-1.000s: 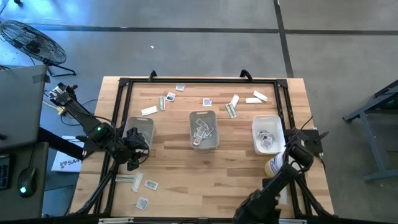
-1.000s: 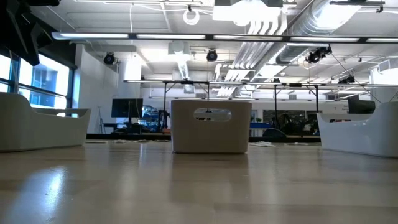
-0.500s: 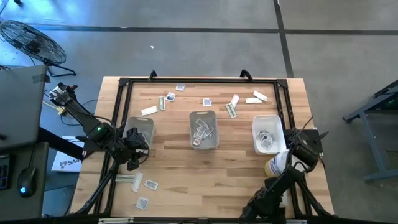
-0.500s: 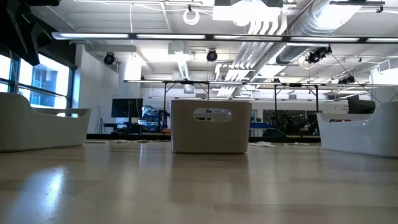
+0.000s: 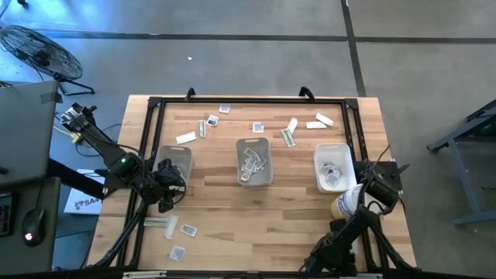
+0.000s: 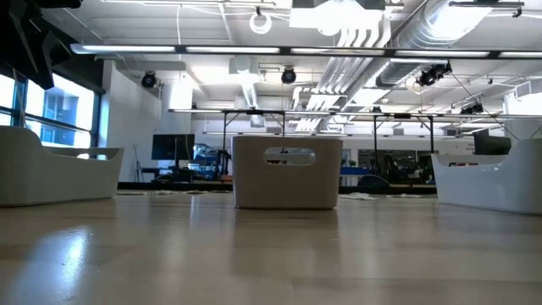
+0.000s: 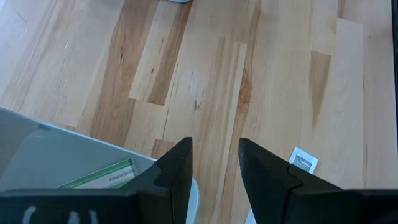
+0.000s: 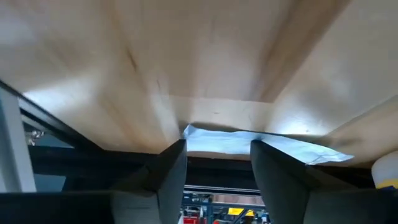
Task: Pick & Place First Aid Supplies
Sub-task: Put the bandage pack into the left gray bin
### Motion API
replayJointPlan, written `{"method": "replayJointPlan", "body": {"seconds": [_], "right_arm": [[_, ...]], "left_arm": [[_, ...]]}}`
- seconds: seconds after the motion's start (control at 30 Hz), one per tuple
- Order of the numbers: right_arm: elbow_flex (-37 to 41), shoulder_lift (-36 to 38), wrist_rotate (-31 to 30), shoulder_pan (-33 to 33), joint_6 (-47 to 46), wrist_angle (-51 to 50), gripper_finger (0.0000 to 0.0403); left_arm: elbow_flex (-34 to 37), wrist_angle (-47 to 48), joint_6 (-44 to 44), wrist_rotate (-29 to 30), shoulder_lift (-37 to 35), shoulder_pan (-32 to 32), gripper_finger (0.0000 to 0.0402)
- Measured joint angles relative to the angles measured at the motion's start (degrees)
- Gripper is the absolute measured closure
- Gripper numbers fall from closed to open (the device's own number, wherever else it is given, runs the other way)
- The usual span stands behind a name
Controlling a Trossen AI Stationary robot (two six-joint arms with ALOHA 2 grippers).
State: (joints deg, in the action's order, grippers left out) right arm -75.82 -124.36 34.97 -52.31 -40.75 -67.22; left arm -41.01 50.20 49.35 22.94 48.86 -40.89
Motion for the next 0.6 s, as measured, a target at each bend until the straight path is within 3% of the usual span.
{"method": "replayJointPlan", "body": {"seconds": [0.4, 0.6], "right_arm": [[-5.6, -0.1, -7.4, 1.7, -6.6, 2.0, 0.0302], [-11.4, -0.2, -16.2, 5.2, -7.1, 3.1, 0.0329]], "left_arm": [[0.0, 0.0, 0.0, 0.0, 0.0, 0.0, 0.0273], [0.0, 0.0, 0.0, 0.0, 0.0, 0.0, 0.0273]]}}
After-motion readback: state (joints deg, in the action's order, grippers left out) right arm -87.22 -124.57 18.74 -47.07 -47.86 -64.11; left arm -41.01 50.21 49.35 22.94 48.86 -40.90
